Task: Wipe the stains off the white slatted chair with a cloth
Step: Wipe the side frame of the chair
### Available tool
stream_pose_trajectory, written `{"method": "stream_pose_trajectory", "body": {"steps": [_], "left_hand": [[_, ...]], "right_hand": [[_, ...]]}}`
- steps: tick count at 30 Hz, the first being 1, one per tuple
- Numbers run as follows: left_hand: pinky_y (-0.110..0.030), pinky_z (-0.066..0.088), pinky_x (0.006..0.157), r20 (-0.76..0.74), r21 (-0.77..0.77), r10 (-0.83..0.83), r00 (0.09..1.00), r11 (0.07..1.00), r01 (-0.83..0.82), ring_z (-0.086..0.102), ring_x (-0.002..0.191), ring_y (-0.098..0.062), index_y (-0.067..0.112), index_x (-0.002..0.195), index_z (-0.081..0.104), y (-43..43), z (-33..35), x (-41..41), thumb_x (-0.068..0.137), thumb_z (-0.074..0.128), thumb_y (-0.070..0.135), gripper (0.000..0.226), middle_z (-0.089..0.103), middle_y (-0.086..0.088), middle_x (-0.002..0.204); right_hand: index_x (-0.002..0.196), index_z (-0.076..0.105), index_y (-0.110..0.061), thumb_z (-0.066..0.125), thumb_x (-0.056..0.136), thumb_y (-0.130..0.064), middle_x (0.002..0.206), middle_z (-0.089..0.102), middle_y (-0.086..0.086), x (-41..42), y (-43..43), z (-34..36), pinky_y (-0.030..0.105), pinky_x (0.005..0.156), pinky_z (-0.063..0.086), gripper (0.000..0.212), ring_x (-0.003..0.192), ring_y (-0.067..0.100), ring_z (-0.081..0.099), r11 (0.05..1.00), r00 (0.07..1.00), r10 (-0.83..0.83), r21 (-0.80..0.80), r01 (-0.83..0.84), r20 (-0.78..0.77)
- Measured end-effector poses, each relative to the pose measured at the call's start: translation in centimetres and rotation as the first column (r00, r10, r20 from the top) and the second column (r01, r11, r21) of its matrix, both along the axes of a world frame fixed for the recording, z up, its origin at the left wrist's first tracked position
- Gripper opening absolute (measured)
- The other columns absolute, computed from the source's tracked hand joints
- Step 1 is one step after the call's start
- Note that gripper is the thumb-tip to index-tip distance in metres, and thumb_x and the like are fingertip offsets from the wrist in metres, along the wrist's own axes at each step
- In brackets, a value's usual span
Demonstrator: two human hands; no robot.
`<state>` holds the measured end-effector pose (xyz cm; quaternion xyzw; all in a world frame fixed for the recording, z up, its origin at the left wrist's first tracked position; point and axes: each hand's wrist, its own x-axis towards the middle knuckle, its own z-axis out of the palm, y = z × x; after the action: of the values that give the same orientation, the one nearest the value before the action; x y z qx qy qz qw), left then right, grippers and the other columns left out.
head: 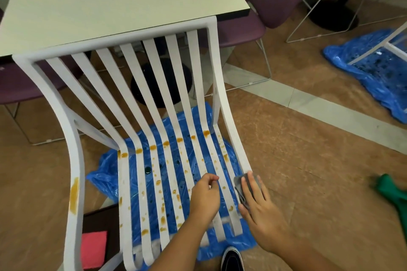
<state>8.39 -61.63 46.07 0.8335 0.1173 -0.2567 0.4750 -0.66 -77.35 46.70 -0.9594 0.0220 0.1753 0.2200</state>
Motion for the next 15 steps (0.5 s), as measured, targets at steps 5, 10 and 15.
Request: {"method": "stream_pose_trajectory", "body": {"steps": [5,10,15], "left_hand": [[-0.01,0.044,0.069,-0.094,-0.055,-0.041,0.995,0.998,0.036,0.062,0.088,-0.001,0.031,0.108,0.066,0.3,-1.1,-2.9,0.105,0.05,0.024,0.018,0.068,0.011,0.102],[-0.023,0.052,0.074,-0.136,-0.083,-0.008,0.991,0.997,-0.004,0.065,0.088,-0.008,0.03,0.102,0.067,0.8,-2.0,-4.6,0.103,0.053,0.023,0.015,0.069,0.007,0.099],[-0.033,0.057,0.089,-0.16,-0.117,0.015,0.987,0.993,-0.034,0.066,0.096,-0.008,0.028,0.1,0.069,1.2,-2.1,-4.6,0.103,0.053,0.022,0.018,0.07,0.01,0.102]], "right_hand": [[0.155,-0.011,-0.032,-0.005,0.094,-0.063,0.157,-0.031,-0.021,-0.3,0.0,-0.4,0.022,0.118,0.024,0.069,0.146,0.003,-0.026,0.999,0.999,-0.024,-0.03,0.025,0.037],[0.156,-0.006,-0.032,0.013,0.103,-0.052,0.157,-0.029,-0.023,5.5,0.1,-0.5,0.026,0.119,0.021,0.06,0.148,0.005,-0.019,0.998,0.996,-0.069,-0.007,0.069,0.048],[0.158,-0.004,-0.03,0.016,0.105,-0.05,0.158,-0.026,-0.019,10.4,0.4,-0.8,0.031,0.122,0.011,0.059,0.15,0.012,-0.014,0.996,0.995,-0.085,-0.018,0.086,0.05]]}}
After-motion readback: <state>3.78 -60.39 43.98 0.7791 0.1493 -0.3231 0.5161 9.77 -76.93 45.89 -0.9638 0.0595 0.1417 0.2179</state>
